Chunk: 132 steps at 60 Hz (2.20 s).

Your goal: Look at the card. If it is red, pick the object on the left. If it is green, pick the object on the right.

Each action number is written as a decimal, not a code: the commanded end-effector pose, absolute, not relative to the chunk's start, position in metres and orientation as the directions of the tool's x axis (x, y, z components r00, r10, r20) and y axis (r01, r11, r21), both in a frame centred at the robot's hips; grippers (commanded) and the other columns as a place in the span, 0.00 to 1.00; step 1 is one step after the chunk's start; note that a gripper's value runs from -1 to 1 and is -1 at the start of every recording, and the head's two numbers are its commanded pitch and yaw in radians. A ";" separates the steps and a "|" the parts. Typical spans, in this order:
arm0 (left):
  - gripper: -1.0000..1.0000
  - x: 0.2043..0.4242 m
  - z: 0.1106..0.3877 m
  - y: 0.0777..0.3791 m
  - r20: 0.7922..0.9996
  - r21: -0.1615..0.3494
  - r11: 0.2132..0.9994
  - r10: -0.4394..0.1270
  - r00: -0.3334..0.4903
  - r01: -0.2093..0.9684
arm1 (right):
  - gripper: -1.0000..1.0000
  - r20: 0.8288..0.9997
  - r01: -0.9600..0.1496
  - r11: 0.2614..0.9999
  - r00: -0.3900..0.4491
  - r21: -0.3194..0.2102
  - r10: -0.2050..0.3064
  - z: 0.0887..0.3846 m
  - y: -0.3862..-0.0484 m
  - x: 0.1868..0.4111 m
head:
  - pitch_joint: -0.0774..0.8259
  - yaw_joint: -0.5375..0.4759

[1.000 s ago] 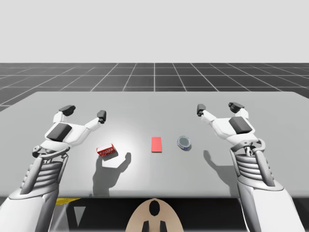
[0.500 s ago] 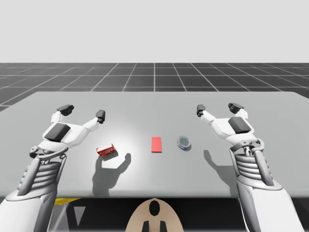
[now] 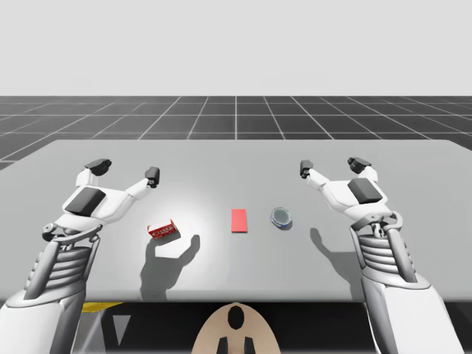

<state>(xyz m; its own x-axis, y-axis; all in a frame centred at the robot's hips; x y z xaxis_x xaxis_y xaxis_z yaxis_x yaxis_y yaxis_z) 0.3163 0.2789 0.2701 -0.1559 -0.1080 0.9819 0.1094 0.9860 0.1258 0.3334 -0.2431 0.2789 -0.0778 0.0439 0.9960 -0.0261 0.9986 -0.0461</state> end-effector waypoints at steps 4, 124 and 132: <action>0.00 0.316 0.271 0.279 0.982 0.123 0.987 -0.106 -0.154 0.107 | 0.00 0.996 -0.029 0.998 -0.075 -0.053 0.050 0.278 -0.243 0.333 | 0.86 0.60; 0.00 0.312 0.168 0.322 0.912 -0.034 0.583 -0.313 0.263 0.812 | 0.00 0.997 -0.026 0.998 -0.053 -0.055 0.053 0.269 -0.243 0.338 | 0.90 0.92; 0.00 0.316 0.160 0.320 0.902 -0.053 0.580 -0.322 0.288 0.813 | 0.00 0.997 -0.025 0.998 -0.055 -0.053 0.052 0.269 -0.244 0.338 | 0.90 0.91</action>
